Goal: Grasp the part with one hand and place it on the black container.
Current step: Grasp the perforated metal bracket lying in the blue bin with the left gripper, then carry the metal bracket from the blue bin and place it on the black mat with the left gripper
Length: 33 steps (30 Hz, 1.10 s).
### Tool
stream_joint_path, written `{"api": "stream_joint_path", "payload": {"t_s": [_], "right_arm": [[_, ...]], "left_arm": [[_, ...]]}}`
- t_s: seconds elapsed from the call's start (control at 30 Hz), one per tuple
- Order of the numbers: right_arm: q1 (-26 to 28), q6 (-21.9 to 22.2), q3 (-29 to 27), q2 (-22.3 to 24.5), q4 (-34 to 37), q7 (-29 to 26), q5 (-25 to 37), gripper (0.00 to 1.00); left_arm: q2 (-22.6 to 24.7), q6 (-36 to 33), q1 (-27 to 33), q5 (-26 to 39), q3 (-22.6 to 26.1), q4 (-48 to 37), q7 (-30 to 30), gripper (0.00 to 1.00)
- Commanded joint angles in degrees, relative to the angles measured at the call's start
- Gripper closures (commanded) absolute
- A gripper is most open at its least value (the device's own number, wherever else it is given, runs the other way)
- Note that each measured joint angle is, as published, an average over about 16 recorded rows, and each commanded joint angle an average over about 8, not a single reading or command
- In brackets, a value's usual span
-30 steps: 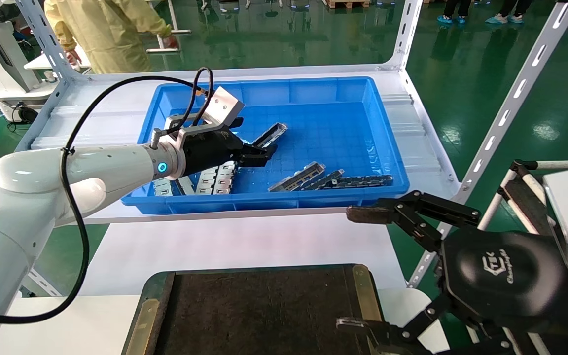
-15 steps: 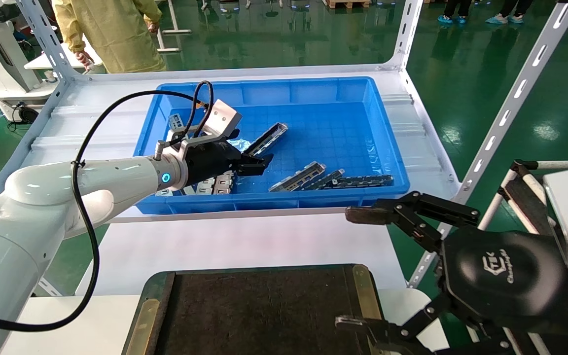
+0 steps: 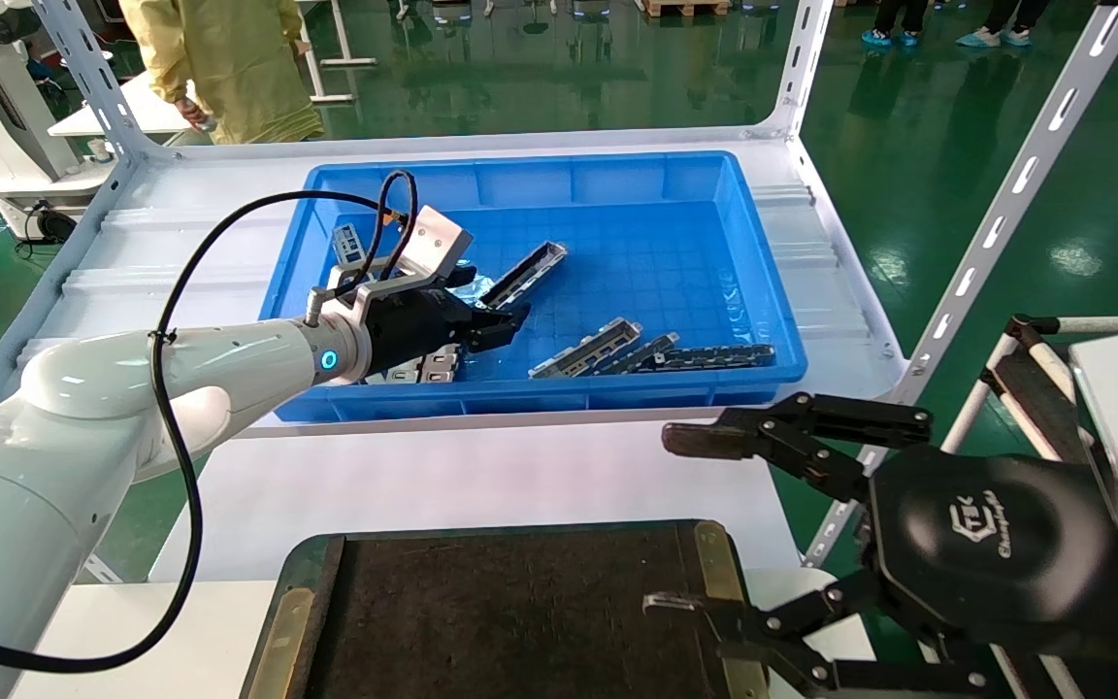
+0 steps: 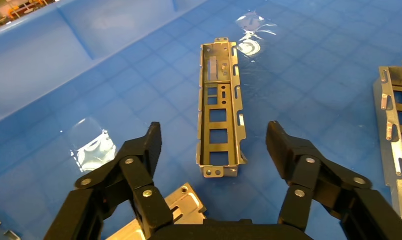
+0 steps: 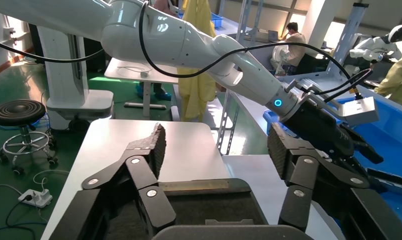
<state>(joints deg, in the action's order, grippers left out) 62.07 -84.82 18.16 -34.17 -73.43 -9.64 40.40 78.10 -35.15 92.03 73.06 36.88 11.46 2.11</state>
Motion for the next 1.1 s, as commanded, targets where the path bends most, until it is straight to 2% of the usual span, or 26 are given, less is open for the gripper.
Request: {"api": "stream_joint_path", "payload": {"t_s": [0.03,0.8,0.97,1.1], "right_arm": [[0.0,0.0,0.0,0.0,0.0,0.0,0.0,1.00],[0.0,0.0,0.1,0.0,0.0,0.0,0.0,1.00],[0.0,0.0,0.1,0.0,0.0,0.0,0.0,1.00],[0.0,0.0,0.1,0.0,0.0,0.0,0.0,1.00]], "left_arm": [[0.0,0.2,-0.1,-0.4,0.5,0.2,-0.2,1.00],[-0.4,0.8,1.2,-6.7,4.1,0.9,0.0,1.00],[-1.3,-1.8,3.0,-9.2,3.1,0.7,1.8,1.00],[-3.1,-6.8,4.3,-11.3,1.9,0.5,4.2,1.00]]}}
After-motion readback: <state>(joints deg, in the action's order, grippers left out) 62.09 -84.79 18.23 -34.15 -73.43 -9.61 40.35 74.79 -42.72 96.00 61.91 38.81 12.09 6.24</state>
